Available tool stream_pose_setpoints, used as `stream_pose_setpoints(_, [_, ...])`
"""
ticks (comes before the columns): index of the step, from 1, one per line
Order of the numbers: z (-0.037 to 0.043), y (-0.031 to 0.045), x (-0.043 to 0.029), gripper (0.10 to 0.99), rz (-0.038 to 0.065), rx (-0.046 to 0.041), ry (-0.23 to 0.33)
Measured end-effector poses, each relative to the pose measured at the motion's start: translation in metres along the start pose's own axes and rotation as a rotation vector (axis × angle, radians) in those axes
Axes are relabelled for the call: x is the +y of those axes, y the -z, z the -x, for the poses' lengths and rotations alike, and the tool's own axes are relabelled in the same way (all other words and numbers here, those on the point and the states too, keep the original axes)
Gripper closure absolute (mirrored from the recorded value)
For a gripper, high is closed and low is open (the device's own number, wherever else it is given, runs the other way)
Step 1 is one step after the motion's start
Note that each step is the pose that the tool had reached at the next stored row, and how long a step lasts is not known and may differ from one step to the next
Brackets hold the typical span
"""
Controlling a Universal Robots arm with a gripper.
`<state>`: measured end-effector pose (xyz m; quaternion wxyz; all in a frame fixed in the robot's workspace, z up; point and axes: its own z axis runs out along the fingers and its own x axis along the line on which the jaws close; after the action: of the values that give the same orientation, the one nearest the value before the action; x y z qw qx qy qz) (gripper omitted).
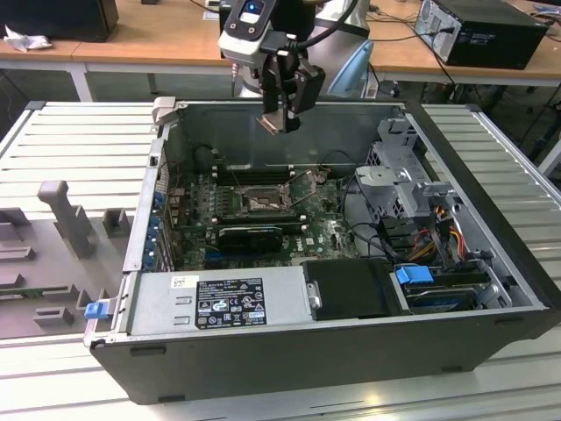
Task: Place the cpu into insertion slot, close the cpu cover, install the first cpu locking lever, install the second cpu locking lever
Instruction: 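Place the cpu into insertion slot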
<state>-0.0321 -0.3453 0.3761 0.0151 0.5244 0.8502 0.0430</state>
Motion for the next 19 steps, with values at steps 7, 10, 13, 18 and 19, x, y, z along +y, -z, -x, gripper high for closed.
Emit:
stream_pose_setpoints(7, [0.0, 0.0, 0.0, 0.561, 0.001, -0.0046, -0.052])
stream_pose_setpoints(10, [0.0, 0.0, 0.0, 0.561, 0.001, -0.0062, -0.069])
stream_pose_setpoints(13, [0.0, 0.0, 0.0, 0.561, 0.002, -0.0079, -0.089])
stream_pose_setpoints(18, [0.0, 0.0, 0.0, 0.561, 0.002, -0.011, -0.123])
stream_pose_setpoints(19, [0.0, 0.0, 0.0, 0.561, 0.003, -0.0116, -0.129])
